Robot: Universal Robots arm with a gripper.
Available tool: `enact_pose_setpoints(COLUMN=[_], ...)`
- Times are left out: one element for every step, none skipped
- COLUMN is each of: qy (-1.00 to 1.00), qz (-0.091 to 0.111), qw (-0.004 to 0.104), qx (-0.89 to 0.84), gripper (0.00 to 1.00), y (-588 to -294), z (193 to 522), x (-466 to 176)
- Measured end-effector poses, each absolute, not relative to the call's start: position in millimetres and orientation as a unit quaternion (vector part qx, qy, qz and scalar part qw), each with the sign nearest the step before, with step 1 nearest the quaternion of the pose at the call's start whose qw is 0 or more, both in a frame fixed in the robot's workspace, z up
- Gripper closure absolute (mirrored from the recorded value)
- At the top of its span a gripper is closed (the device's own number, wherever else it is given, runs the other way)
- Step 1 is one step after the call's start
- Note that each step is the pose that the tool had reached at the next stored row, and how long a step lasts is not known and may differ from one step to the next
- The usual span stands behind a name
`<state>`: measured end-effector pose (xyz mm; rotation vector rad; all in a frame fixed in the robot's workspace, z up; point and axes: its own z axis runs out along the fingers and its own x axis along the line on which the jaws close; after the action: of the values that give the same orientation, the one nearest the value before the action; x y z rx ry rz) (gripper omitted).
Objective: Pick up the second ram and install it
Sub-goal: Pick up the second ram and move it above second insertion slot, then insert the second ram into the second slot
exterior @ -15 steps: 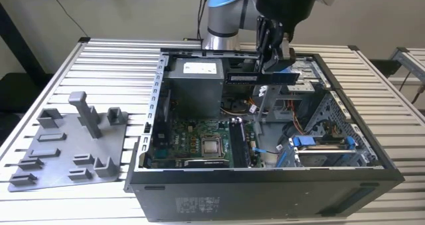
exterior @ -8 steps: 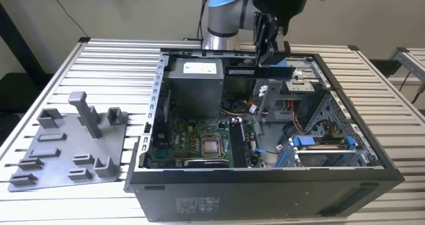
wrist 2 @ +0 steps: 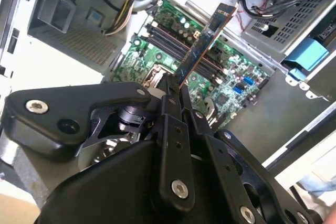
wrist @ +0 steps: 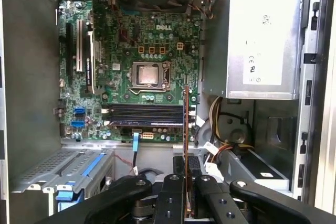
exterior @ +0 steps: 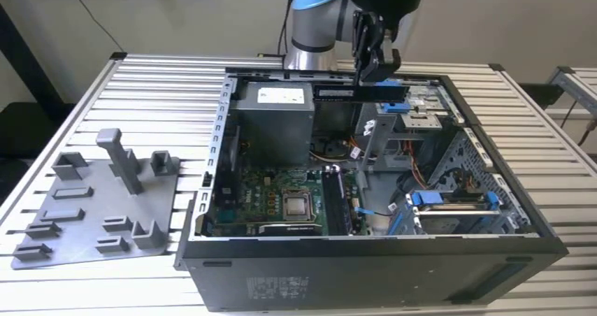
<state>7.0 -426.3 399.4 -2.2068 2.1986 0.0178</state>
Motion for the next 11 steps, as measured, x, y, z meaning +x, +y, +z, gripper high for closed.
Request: enact_pose_setpoints(qy=[0.706, 0.706, 0.706, 0.706, 0.706, 0.706, 0.706, 0.706, 0.706, 0.706, 0.706], qz=[0.006, 0.006, 0.006, 0.006, 0.006, 0.006, 0.006, 0.006, 0.006, 0.006, 0.006], qw=[0.013, 0.013, 0.013, 0.013, 0.013, 0.013, 0.013, 0.013, 0.013, 0.013, 0.013], qx=[-0.708, -0.708, -0.708, -0.708, -0.708, -0.708, -0.708, -0.708, -0.708, -0.708, -0.708], gripper=[0.86, 0.86, 0.86, 0.86, 0.86, 0.86, 0.86, 0.86, 0.86, 0.86, 0.86], y=[-426.3, -426.4, -426.6, -426.8, -426.9, -427.0, -427.0, -427.1, -427.2, -427.2, -427.3], z=[399.4, 399.4, 399.4, 399.4, 399.4, 399.4, 399.4, 399.4, 399.4, 399.4, 399.4], x=[7.0, 6.9, 6.9, 6.9, 6.9, 6.9, 6.9, 6.9, 6.9, 6.9, 6.9])
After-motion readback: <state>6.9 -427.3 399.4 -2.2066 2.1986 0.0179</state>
